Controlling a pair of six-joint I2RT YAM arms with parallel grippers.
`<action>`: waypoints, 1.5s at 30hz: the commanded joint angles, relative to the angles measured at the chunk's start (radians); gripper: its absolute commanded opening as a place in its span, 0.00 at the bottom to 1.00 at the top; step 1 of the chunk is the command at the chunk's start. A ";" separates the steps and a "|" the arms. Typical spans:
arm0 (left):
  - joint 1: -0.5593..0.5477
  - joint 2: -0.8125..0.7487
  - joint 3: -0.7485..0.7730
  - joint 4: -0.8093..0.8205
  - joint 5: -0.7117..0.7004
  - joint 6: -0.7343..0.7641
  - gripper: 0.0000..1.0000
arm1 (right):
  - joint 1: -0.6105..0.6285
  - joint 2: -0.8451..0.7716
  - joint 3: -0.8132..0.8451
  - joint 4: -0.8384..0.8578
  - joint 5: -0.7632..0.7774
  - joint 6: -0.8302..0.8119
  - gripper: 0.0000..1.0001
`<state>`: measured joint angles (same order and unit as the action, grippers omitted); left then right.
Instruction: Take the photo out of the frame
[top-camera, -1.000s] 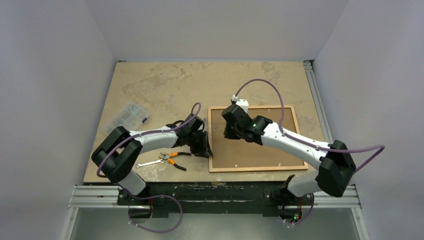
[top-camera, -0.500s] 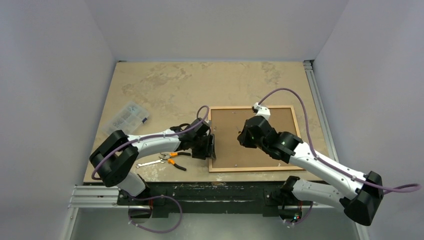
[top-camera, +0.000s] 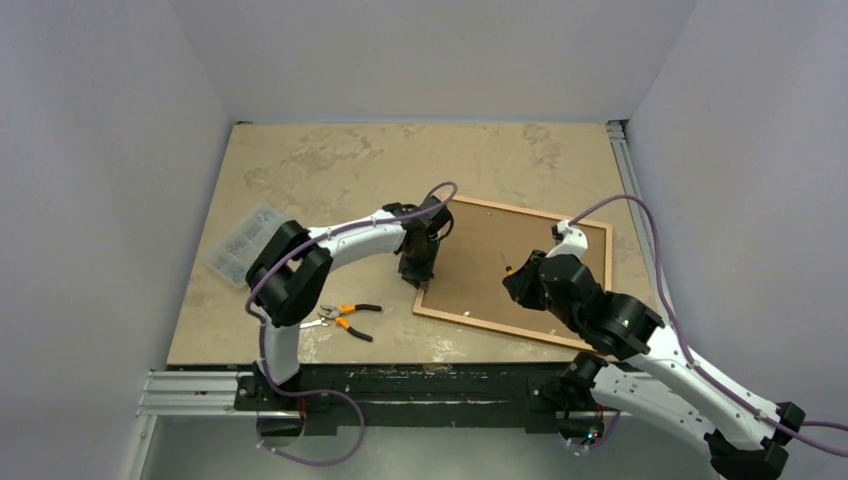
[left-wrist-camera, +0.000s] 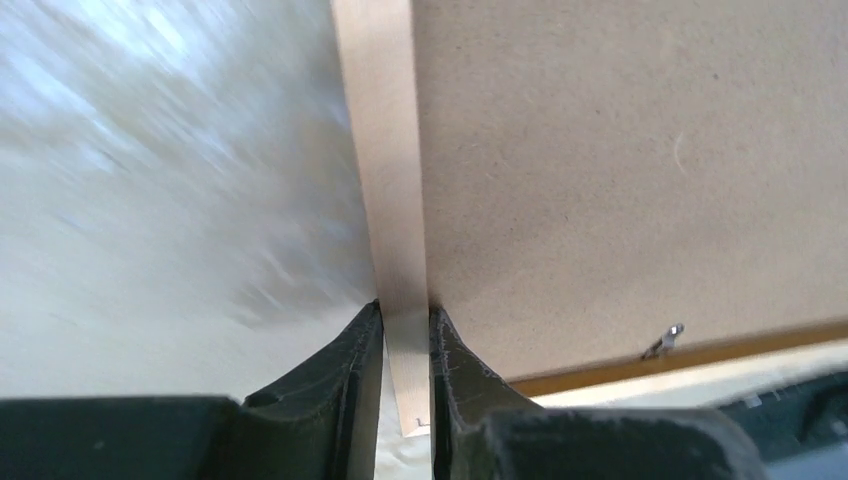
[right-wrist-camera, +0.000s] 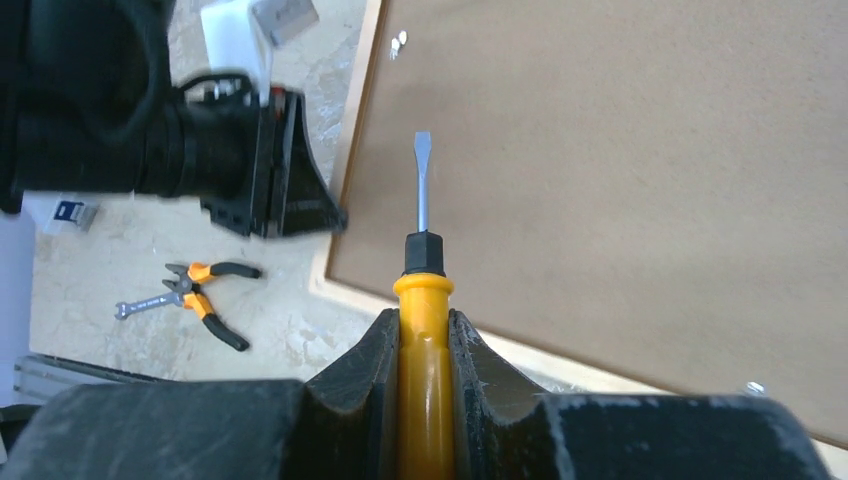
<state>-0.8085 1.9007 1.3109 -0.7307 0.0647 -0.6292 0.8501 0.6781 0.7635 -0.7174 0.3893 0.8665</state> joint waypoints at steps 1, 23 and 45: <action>0.136 0.125 0.232 -0.163 -0.156 0.242 0.02 | 0.000 -0.046 0.006 -0.073 0.056 0.029 0.00; 0.267 -0.375 -0.186 0.144 0.262 -0.569 0.67 | 0.000 -0.014 0.026 -0.052 0.040 0.016 0.00; 0.237 -0.093 -0.188 0.176 0.136 -0.909 0.67 | 0.000 -0.032 0.010 -0.085 0.045 0.027 0.00</action>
<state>-0.5522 1.7824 1.0664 -0.5697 0.2531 -1.4799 0.8501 0.6533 0.7639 -0.8146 0.4202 0.8822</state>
